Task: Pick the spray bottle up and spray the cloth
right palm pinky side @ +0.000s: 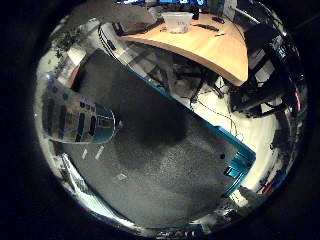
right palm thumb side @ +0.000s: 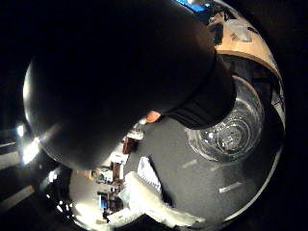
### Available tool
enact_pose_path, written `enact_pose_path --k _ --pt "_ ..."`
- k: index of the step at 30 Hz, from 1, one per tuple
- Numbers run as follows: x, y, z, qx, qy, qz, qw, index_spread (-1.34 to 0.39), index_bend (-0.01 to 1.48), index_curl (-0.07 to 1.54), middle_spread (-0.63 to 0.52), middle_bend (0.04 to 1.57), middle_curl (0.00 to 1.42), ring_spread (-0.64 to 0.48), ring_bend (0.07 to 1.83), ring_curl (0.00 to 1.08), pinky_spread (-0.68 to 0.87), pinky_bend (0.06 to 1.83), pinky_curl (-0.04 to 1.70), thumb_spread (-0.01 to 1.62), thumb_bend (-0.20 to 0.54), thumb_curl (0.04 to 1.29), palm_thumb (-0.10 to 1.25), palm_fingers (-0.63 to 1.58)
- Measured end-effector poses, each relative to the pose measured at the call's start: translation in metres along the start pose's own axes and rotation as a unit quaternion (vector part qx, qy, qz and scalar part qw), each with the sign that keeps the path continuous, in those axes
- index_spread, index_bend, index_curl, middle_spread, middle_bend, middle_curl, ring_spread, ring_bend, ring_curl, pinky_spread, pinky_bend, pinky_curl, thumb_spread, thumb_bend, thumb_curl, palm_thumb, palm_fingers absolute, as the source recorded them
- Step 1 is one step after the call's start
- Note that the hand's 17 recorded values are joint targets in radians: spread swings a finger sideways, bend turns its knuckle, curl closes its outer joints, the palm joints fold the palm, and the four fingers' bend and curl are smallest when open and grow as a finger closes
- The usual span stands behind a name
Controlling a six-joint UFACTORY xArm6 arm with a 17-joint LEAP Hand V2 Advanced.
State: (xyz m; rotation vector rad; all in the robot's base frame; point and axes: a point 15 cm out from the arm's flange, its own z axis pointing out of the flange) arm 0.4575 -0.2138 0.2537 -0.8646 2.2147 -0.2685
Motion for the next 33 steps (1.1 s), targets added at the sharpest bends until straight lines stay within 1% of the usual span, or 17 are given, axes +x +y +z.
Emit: enact_pose_path --k 4,7,9,11,13,15,17,21,22,26,29,33 --pt "0.0 -0.001 0.004 0.007 0.006 -0.001 1.0 -0.08 0.14 0.2 0.26 0.16 0.19 0.37 0.29 0.26 0.61 0.92 0.26 0.97 -0.026 0.33 0.33 -0.09" --pt "0.0 -0.002 0.006 0.01 0.003 0.01 1.0 -0.08 0.15 0.21 0.24 0.22 0.23 0.35 0.38 0.28 0.62 0.89 0.24 1.01 -0.002 0.34 0.43 0.04" --pt "0.0 -0.004 0.007 0.015 0.0 0.021 1.0 -0.11 0.16 0.23 0.19 0.25 0.26 0.32 0.42 0.29 0.63 0.86 0.23 1.06 0.002 0.36 0.52 0.12" --pt "0.002 -0.007 0.006 0.022 0.001 0.027 0.999 -0.17 0.19 0.26 0.13 0.26 0.28 0.29 0.46 0.29 0.64 0.82 0.21 1.09 -0.001 0.37 0.6 0.2" --pt "0.003 -0.011 0.004 0.03 0.004 0.031 0.999 -0.22 0.21 0.28 0.07 0.28 0.3 0.25 0.48 0.29 0.64 0.77 0.19 1.11 0.003 0.37 0.64 0.28" --pt "0.005 -0.016 0.002 0.04 0.005 0.037 0.998 -0.34 0.23 0.31 -0.08 0.32 0.32 0.12 0.52 0.29 0.64 0.69 0.16 1.16 0.004 0.39 0.72 0.4" --pt "0.005 -0.017 0.001 0.044 0.004 0.041 0.998 -0.41 0.23 0.33 -0.19 0.39 0.34 -0.02 0.58 0.29 0.64 0.61 0.12 1.19 0.004 0.4 0.78 0.51" --pt "0.004 -0.021 -0.001 0.049 0.004 0.043 0.998 -0.54 0.3 0.38 -0.37 0.58 0.41 -0.31 0.73 0.32 0.63 0.4 0.03 1.17 0.008 0.45 0.91 0.77" --pt "0.004 -0.022 -0.001 0.05 0.003 0.044 0.998 -0.55 0.3 0.39 -0.4 0.63 0.43 -0.35 0.76 0.33 0.63 0.36 0.02 1.16 0.008 0.46 0.93 0.81" --pt "0.004 -0.026 -0.004 0.059 0.006 0.045 0.997 -0.59 0.31 0.43 -0.47 0.72 0.48 -0.46 0.81 0.34 0.61 0.27 -0.01 1.14 -0.009 0.48 0.99 0.89" --pt "0.004 -0.026 -0.005 0.06 0.004 0.047 0.997 -0.61 0.28 0.45 -0.49 0.8 0.52 -0.49 0.83 0.35 0.61 0.2 -0.01 1.16 -0.008 0.48 1.02 0.96" --pt "0.003 -0.027 -0.006 0.061 0.004 0.047 0.997 -0.62 0.25 0.47 -0.48 0.85 0.54 -0.51 0.86 0.36 0.59 0.17 -0.01 1.2 -0.008 0.46 1.03 1.02"
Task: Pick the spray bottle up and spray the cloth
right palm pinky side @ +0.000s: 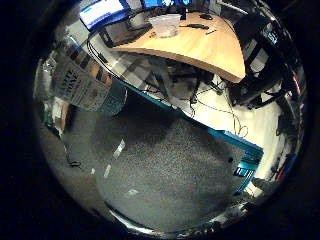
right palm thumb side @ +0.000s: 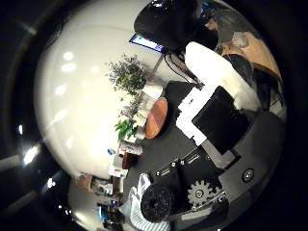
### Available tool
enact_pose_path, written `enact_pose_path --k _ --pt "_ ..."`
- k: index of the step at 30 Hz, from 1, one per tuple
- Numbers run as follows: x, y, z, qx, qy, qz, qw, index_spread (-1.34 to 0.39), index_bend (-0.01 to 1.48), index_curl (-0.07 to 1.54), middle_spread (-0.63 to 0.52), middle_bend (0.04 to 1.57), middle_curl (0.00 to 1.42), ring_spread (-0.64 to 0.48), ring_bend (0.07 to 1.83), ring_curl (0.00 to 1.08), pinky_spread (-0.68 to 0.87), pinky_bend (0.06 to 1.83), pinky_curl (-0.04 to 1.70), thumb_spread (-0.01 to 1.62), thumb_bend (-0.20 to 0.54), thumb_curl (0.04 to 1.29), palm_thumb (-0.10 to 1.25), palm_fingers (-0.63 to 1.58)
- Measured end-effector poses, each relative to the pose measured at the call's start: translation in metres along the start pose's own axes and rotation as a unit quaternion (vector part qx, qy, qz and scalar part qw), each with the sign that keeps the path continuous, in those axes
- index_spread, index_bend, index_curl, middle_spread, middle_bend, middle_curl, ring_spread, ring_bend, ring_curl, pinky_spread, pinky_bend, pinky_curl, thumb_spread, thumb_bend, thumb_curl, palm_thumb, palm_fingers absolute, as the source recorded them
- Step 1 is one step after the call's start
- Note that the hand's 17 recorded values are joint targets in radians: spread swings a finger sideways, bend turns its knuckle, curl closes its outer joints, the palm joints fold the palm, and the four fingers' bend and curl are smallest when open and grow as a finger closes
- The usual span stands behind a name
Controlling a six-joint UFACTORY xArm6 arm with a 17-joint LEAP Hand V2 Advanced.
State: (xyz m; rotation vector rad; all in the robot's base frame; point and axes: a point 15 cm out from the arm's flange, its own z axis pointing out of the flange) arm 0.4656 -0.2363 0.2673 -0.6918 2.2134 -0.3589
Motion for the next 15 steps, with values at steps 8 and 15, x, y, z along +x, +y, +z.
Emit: enact_pose_path --k 8,15 --pt "-0.007 0.006 0.002 -0.01 -0.005 -0.013 1.0 -0.61 0.18 0.52 -0.47 0.7 0.52 -0.49 0.84 0.38 0.6 0.32 0.03 1.09 -0.046 0.45 0.92 0.8" --pt "-0.017 0.021 0.004 -0.042 -0.021 -0.027 0.999 -0.4 0.16 0.41 -0.15 0.27 0.39 -0.08 0.62 0.29 0.63 0.79 0.17 1.04 -0.041 0.37 0.57 0.29"
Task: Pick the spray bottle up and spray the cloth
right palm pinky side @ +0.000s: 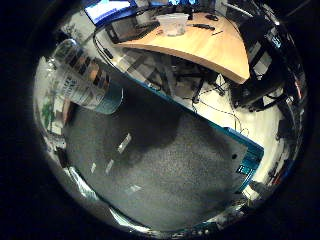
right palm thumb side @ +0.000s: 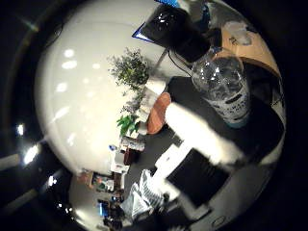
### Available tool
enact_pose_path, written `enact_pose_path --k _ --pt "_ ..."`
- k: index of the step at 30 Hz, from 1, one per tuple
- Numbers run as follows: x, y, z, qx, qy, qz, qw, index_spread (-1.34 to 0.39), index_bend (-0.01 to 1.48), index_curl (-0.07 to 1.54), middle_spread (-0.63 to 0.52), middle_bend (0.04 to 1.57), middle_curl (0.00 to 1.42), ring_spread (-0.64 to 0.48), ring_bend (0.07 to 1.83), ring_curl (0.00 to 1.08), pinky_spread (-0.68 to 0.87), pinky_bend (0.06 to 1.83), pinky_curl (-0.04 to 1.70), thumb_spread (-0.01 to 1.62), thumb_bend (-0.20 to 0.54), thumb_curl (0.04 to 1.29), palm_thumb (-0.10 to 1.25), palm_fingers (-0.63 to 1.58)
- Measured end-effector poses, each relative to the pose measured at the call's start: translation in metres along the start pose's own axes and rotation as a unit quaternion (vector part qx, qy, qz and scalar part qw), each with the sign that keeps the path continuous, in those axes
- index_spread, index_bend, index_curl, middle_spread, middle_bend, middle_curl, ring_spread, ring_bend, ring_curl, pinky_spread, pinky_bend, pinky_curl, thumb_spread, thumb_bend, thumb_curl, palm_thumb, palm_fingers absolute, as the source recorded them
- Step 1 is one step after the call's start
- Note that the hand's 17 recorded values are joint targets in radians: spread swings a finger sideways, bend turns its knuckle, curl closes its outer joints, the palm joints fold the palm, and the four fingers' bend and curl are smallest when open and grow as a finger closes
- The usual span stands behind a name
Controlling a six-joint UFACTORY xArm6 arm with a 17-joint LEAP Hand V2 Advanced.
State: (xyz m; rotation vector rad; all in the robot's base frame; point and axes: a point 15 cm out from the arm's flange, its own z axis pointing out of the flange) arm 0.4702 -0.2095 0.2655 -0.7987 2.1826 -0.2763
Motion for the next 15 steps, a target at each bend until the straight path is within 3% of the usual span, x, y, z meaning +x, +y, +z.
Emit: enact_pose_path --k 3,5,15 --pt "0.0 0.0 0.0 -0.001 0.001 -0.007 1.0 -0.33 0.16 0.37 -0.07 0.2 0.37 0.11 0.56 0.25 0.63 0.87 0.19 1.02 -0.038 0.36 0.5 0.21" --pt "-0.001 -0.001 0.0 -0.001 0.002 -0.013 1.0 -0.3 0.16 0.35 -0.04 0.19 0.36 0.16 0.55 0.24 0.63 0.89 0.19 1.01 -0.035 0.36 0.48 0.19" --pt "-0.029 -0.034 -0.019 0.001 -0.029 -0.025 0.999 -0.24 0.17 0.32 0.06 0.19 0.34 0.26 0.53 0.22 0.64 0.94 0.2 0.99 -0.027 0.36 0.45 0.13"
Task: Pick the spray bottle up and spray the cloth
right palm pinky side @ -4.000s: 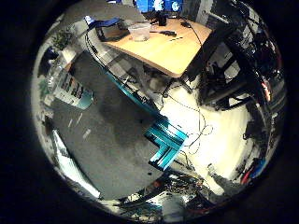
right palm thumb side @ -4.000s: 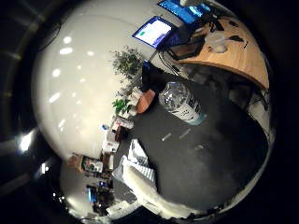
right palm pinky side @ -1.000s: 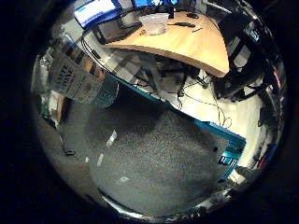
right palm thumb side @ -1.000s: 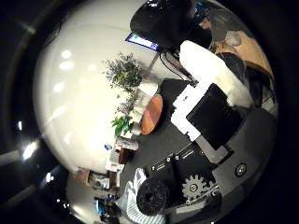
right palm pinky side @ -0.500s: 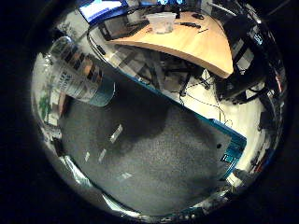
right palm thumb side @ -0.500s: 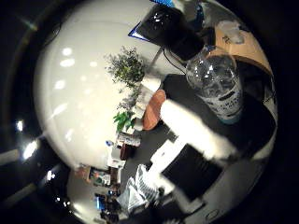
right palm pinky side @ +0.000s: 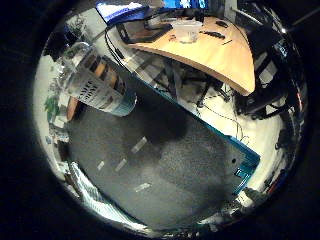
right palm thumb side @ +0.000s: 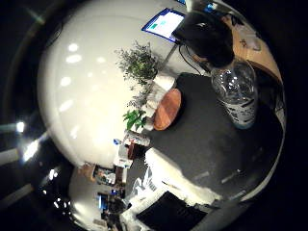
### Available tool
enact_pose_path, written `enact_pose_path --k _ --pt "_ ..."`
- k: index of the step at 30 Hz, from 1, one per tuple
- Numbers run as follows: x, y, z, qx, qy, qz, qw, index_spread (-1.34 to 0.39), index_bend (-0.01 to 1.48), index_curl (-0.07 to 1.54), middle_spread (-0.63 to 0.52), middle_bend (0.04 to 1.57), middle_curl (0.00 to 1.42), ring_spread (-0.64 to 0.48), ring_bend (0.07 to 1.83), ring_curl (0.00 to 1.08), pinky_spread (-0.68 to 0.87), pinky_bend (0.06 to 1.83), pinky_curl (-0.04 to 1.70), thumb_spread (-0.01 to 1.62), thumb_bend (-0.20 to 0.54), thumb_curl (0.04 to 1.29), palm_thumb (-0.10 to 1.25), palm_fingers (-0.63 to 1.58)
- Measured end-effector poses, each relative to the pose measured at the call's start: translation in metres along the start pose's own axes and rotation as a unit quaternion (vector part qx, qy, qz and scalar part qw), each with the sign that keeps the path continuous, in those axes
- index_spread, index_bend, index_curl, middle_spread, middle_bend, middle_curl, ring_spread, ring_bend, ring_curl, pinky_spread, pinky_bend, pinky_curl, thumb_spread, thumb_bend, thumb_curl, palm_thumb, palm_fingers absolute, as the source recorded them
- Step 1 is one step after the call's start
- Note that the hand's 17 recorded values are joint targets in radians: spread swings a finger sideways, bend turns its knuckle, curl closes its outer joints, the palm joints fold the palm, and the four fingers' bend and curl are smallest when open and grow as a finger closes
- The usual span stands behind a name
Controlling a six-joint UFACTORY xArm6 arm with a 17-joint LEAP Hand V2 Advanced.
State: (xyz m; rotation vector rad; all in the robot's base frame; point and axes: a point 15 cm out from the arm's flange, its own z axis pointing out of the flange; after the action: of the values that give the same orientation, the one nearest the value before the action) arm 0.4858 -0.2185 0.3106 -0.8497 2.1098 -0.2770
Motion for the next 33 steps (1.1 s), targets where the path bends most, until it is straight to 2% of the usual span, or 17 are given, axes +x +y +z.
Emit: enact_pose_path --k 8,17,21,33 --pt "0.061 -0.023 -0.022 0.021 0.038 0.028 0.999 -0.21 0.16 0.31 0.11 0.19 0.33 0.29 0.5 0.21 0.64 0.95 0.2 0.99 -0.031 0.36 0.45 0.11" --pt "0.101 -0.012 -0.011 0.01 0.061 0.043 0.997 -0.18 0.16 0.3 0.13 0.19 0.32 0.3 0.49 0.22 0.63 0.97 0.2 1.0 -0.032 0.35 0.42 0.06" --pt "0.113 -0.02 -0.007 0.02 0.073 0.047 0.996 -0.18 0.16 0.3 0.14 0.19 0.32 0.3 0.49 0.22 0.62 0.98 0.2 1.0 -0.031 0.34 0.4 0.05" --pt "0.056 -0.056 0.001 0.036 0.036 0.019 0.999 -0.17 0.17 0.3 0.14 0.19 0.32 0.3 0.48 0.23 0.62 0.98 0.21 1.0 -0.029 0.34 0.37 0.05"
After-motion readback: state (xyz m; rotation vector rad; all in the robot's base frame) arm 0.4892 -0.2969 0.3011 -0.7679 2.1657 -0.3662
